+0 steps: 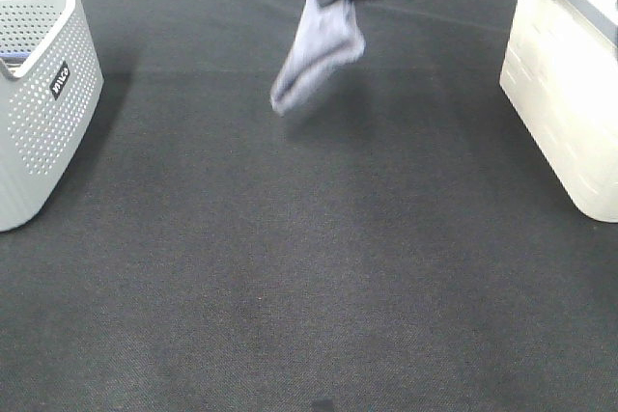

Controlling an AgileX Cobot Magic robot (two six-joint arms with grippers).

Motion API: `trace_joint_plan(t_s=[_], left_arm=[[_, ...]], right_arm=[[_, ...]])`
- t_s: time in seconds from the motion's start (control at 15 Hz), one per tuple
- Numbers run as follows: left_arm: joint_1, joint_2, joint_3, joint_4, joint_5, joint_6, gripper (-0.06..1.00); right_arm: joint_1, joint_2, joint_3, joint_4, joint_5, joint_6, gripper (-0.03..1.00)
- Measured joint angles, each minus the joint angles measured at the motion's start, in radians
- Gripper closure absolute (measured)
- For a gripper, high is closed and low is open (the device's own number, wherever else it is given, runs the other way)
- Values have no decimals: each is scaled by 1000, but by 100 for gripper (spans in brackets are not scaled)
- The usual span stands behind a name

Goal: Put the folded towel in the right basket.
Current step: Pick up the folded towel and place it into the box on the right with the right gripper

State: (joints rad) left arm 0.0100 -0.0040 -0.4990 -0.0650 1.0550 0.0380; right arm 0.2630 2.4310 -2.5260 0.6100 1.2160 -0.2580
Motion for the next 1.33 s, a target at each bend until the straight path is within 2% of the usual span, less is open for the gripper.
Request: trace_joint_plan(t_s=[0.4, 0.6, 0.87, 0.93, 1.13, 1.33], left_arm=[[0, 0, 0, 0, 0, 0, -2], [0, 0, 0, 0, 0, 0, -2], [0, 0, 0, 0, 0, 0, -2], [0, 0, 0, 0, 0, 0, -2], [0, 0, 0, 0, 0, 0, -2], [0, 0, 0, 0, 0, 0, -2]], right_arm=[[-11, -245, 0, -320, 6, 63, 92], [-97, -324, 0, -345, 7, 87, 92], [-309, -362, 0, -367, 7, 96, 92], [-309, -362, 0, -367, 7, 96, 92], [-408, -364, 28, -425, 7, 101, 92], [-444, -365, 166, -506, 7, 105, 92]])
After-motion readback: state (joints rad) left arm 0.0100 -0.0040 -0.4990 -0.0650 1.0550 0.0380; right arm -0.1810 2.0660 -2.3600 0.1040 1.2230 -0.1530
